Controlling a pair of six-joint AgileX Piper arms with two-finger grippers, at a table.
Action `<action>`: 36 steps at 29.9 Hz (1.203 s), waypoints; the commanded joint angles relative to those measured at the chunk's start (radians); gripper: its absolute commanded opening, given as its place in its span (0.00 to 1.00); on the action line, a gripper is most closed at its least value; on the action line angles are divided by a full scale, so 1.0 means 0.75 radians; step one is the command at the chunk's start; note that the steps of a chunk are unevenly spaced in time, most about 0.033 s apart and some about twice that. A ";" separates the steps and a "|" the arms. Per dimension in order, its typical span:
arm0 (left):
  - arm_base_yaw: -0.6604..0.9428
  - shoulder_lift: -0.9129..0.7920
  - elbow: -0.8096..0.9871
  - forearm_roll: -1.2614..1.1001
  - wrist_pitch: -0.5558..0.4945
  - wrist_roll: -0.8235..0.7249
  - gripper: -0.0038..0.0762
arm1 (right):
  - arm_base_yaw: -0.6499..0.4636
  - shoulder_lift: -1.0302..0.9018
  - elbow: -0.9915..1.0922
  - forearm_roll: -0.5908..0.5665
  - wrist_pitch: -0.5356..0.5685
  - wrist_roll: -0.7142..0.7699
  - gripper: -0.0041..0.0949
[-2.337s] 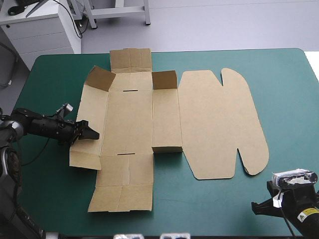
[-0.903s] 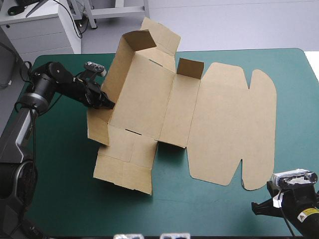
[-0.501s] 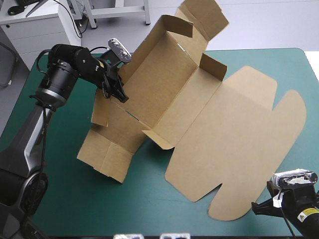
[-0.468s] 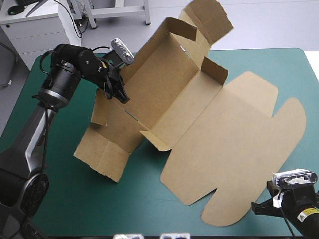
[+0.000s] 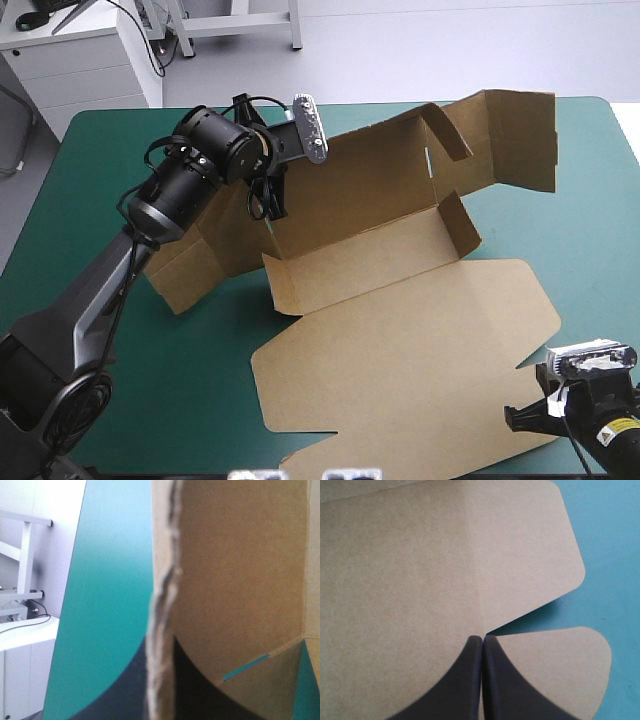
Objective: Fold the box
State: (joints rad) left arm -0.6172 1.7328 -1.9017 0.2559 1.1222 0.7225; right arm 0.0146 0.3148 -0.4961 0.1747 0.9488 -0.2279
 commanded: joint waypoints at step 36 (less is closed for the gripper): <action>-0.304 -0.302 0.678 0.903 -0.621 -0.403 0.04 | 0.006 0.014 -0.038 0.023 -0.172 0.059 0.02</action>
State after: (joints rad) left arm -0.8411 1.5752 -1.4132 0.7869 0.7312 0.5241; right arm 0.0146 0.3148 -0.4961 0.1807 0.8921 -0.1895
